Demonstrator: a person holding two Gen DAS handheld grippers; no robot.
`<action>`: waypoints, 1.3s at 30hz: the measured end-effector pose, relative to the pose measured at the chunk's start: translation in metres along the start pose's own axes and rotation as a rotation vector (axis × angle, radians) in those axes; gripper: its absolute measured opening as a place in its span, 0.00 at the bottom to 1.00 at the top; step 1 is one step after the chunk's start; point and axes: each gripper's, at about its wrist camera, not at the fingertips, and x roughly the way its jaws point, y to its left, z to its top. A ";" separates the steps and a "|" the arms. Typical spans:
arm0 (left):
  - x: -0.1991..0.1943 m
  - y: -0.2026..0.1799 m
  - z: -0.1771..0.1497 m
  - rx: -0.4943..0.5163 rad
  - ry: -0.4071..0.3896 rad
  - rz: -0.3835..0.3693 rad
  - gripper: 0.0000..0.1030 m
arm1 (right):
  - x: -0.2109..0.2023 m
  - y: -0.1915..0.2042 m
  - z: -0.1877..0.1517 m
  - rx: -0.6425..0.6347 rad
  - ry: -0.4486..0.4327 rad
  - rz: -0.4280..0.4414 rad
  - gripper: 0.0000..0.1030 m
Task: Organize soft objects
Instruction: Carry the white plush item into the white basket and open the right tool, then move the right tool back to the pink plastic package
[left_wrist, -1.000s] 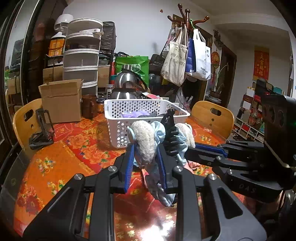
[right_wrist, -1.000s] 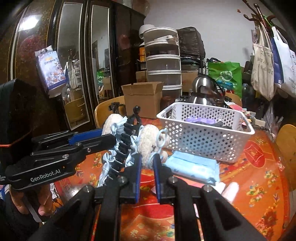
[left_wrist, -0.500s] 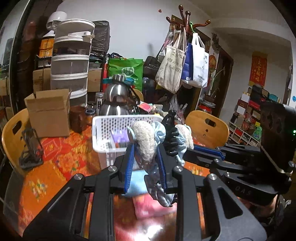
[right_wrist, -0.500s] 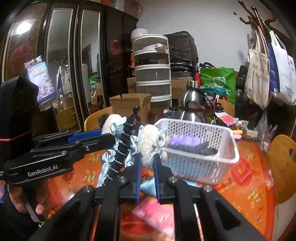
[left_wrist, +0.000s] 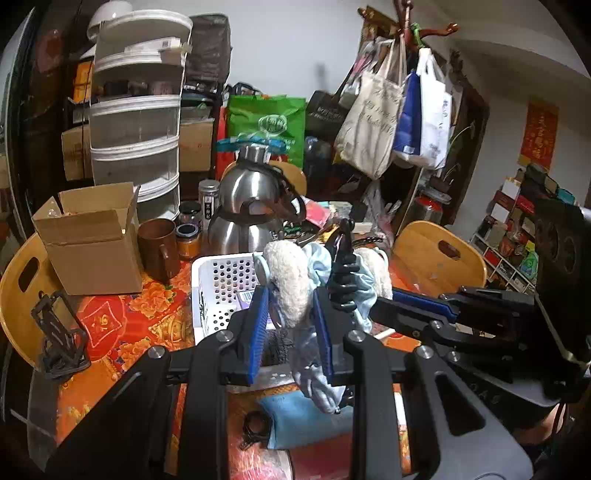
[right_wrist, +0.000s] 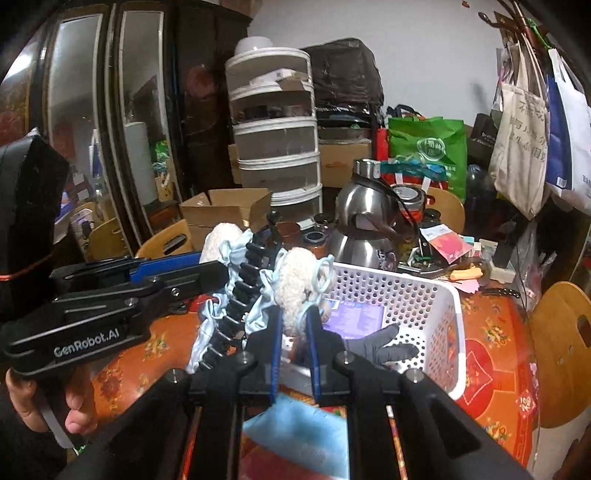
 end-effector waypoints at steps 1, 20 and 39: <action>0.006 0.002 0.002 -0.003 0.009 0.002 0.22 | 0.005 -0.002 0.002 0.001 0.006 -0.003 0.11; 0.139 0.057 -0.002 -0.062 0.138 0.089 0.21 | 0.118 -0.032 0.005 0.010 0.139 -0.042 0.11; 0.127 0.064 -0.035 -0.096 0.142 0.131 0.83 | 0.085 -0.072 -0.024 0.114 0.119 -0.114 0.66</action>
